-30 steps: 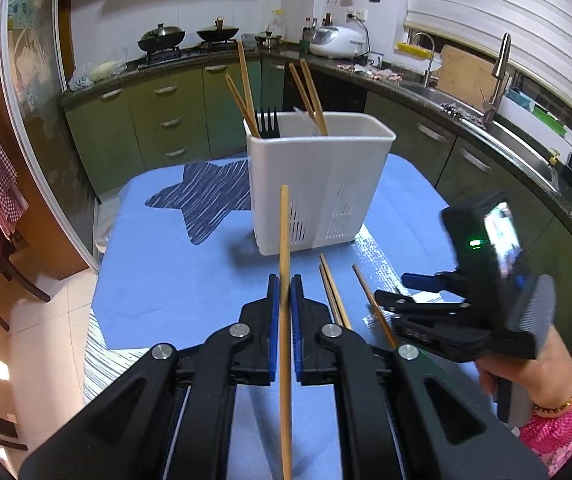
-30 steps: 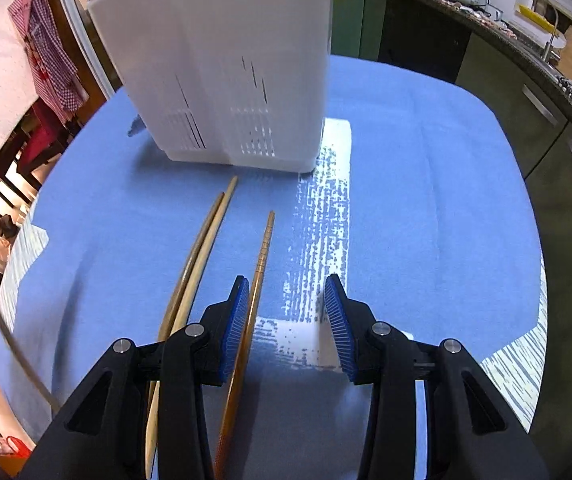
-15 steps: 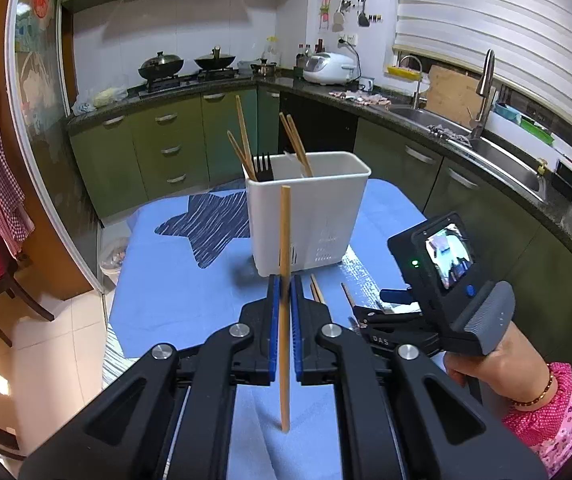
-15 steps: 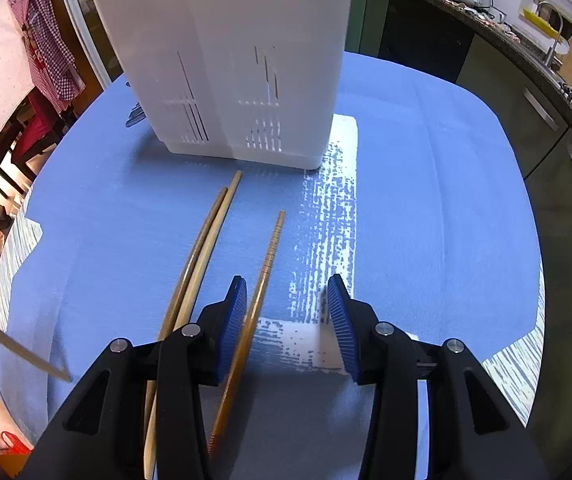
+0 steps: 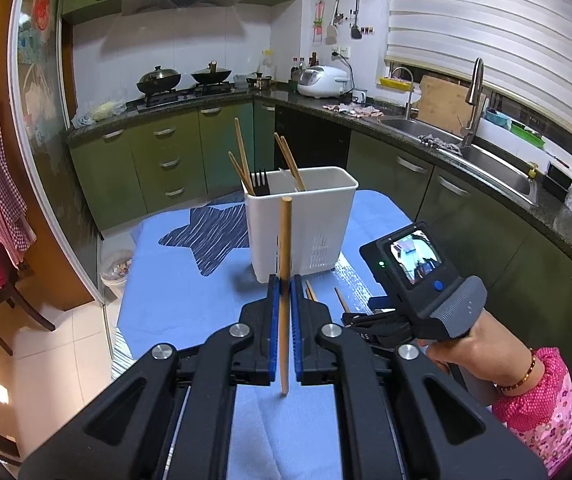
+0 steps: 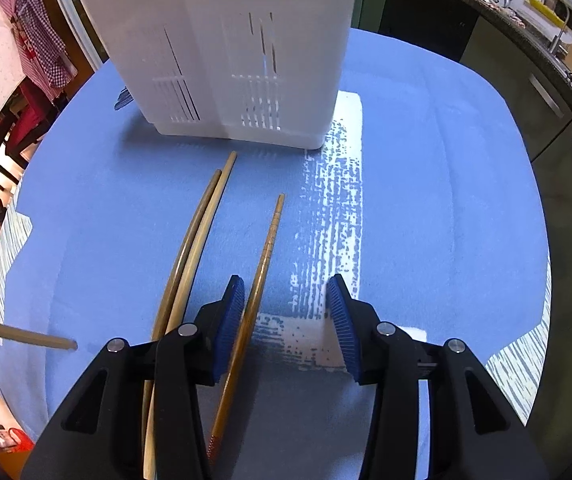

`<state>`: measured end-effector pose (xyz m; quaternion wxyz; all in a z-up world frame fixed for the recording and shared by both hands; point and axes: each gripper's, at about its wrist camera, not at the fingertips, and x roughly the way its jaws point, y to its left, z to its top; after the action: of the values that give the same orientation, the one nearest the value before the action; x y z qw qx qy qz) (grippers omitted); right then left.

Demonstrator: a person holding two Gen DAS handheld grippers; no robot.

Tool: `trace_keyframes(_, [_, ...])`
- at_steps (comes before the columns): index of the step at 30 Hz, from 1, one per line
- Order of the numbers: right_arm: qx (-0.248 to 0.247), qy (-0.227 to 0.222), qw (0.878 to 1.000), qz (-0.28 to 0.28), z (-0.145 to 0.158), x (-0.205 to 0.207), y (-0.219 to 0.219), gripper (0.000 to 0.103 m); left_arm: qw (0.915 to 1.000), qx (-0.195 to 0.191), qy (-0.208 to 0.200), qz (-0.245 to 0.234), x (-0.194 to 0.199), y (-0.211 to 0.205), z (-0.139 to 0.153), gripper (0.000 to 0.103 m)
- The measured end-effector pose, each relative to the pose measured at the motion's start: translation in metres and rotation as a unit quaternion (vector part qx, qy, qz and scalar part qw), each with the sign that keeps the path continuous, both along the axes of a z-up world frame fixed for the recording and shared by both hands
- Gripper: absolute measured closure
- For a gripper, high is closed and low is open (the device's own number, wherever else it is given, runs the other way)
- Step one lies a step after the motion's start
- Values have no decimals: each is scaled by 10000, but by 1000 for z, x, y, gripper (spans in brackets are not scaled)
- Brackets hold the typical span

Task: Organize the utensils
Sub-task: 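Lift the chopstick with the left tool while the right closes on another chopstick, then insert the chopstick into the holder and open the left tool while the right carries its chopstick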

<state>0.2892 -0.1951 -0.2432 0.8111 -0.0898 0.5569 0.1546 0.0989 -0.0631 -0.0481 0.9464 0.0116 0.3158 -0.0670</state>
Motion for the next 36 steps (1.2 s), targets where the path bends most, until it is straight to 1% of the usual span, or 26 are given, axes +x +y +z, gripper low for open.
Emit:
trace_keyframes(7, [-8,53,10000,-22,2,0,-4,75,10000,-15,-17,6,-4,1,1,97])
trace_keyframes(8, [7,60,10000,-20,3,0,-4,79,10000,-13,-14,7,-5,1,1,97])
trace_keyframes(9, [14,65,10000,-15,3,0,-4,86,10000,-12,-7,10,-5,1,1,97])
trace_keyframes(10, [27,72,10000,3,3,0,-3,90,10000,-11,-2,11,-5,2,1,97])
trace_keyframes(12, [11,91,9999,44,5,1,-3,95,10000,7,11,8,-6,2,0,97])
trace_keyframes(15, [22,129,9999,70,6,2,-2,96,10000,13,26,15,-7,3,0,97])
trace_keyframes(20, [414,-45,9991,-40,22,-5,-21,96,10000,19,40,30,-5,5,0,97])
trace_keyframes(26, [921,-819,9923,-140,73,-38,-49,96,10000,54,42,46,-1,5,1,97])
trace_keyframes(29, [1076,-1279,9859,-111,102,-64,-60,96,10000,58,56,54,1,5,0,97])
trace_keyframes(32, [1227,-1635,9789,-69,125,-89,-64,96,9999,70,80,51,1,4,-1,97])
trace_keyframes(36, [1389,-1997,9700,-53,148,-117,-71,96,9999,83,79,54,1,4,-2,97])
